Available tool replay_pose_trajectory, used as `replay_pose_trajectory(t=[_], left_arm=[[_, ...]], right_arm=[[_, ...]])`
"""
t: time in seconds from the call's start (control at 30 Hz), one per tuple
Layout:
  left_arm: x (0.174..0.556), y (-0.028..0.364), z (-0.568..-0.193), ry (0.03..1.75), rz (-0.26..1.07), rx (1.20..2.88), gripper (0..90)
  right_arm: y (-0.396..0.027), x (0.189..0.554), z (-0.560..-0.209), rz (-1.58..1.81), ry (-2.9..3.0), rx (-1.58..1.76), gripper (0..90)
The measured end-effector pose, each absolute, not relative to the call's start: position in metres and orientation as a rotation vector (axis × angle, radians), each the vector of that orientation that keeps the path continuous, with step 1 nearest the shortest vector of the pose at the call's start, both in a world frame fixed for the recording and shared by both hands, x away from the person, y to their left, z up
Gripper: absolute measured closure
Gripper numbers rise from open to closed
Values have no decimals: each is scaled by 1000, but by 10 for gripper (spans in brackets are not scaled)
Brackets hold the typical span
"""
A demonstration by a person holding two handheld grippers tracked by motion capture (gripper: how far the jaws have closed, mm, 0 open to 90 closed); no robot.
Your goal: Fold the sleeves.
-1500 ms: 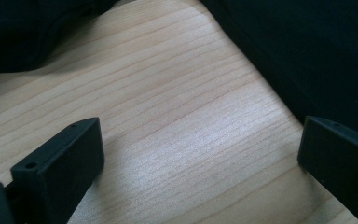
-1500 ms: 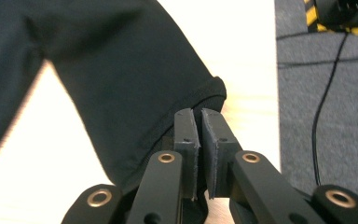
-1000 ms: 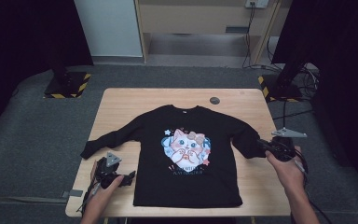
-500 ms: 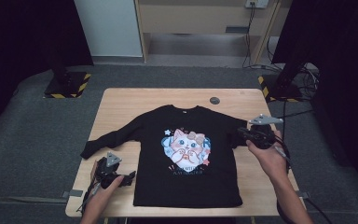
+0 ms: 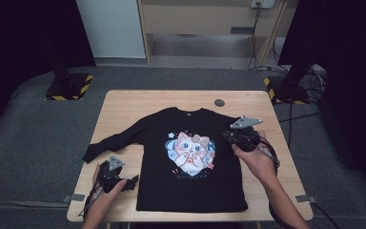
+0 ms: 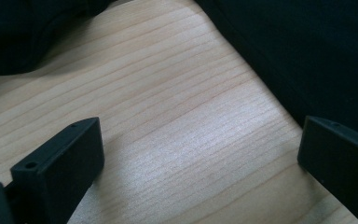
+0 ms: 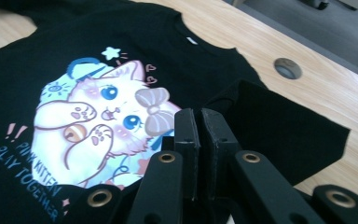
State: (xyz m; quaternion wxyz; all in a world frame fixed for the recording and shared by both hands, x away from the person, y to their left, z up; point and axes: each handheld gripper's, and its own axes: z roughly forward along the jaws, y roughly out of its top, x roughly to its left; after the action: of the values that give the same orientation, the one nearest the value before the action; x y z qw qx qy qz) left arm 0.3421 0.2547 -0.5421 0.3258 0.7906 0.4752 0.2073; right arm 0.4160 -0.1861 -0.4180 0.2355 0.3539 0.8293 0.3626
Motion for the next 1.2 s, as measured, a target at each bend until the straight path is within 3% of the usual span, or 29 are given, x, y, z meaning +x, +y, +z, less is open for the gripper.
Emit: replay_pose_trajectory(t=[0.6,1.2], left_arm=[[342,255,-542,1240,541,2075,0],[342,255,-542,1236,540,2078,0]], right_arm=[[-152,405,-427,942,2395,819,851],[-175,394,-402,878,2417,776,850]])
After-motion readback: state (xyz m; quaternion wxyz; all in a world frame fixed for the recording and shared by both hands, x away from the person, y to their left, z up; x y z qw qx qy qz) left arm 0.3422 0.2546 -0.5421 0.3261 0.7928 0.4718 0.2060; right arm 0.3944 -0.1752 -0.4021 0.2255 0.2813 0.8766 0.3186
